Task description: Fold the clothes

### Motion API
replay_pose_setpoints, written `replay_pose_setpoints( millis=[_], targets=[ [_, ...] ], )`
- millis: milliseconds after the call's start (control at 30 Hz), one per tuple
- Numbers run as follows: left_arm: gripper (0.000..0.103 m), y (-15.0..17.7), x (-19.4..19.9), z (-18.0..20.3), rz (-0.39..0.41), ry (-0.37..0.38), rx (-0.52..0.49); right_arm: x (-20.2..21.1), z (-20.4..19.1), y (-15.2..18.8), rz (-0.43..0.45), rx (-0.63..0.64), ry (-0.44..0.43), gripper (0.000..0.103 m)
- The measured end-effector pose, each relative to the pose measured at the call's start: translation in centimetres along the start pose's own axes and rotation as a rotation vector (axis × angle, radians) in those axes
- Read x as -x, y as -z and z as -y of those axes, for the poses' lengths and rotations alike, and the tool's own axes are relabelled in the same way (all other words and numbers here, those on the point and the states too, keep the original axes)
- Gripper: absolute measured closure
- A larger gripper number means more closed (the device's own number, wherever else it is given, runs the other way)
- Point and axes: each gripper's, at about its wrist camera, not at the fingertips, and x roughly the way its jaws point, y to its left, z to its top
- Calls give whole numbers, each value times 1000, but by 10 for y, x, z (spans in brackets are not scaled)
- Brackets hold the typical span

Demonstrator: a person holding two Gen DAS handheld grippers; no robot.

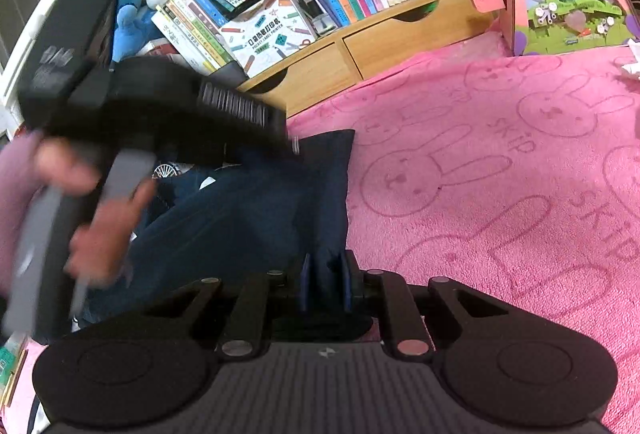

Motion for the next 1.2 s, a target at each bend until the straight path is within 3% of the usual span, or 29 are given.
replay_pose_setpoints(
  millis=[67,200,233,267,400,567,700,800,900,967,1133,1200],
  targets=[
    [55,0,-1,7,-15,-5,-11,0,0,0,0,0,-1,86],
    [54,-2,-13,14,-38,-67,-31,1,0,0,0,1,-1,85],
    [56,-2,-17,15,-43,-89,-38,1,0,0,0,1,-1,85],
    [66,-1,-21,16,-43,-114,-52,1,0,0,0,2,-1,85],
    [86,-10,-33,10,29,-157,-58,1,-2,1,-2,13,7,86],
    [90,-39,-57,-3,107,-181,-30,1,-2,1,-3,12,3,86],
    [89,-59,-58,-33,156,-156,103,2,9,-1,-4,-50,-51,83],
    [85,-57,-23,-58,197,-161,153,4,25,-5,0,-144,-110,81],
    [79,-34,29,-89,233,-164,175,8,30,-6,29,-167,-129,70],
    [75,-8,64,-109,260,-183,193,11,32,-7,62,-176,-137,56],
    [65,76,154,-167,305,-246,258,15,46,-10,131,-254,-161,55],
    [52,117,190,-187,345,-281,268,18,49,-13,145,-292,-148,55]
  ],
)
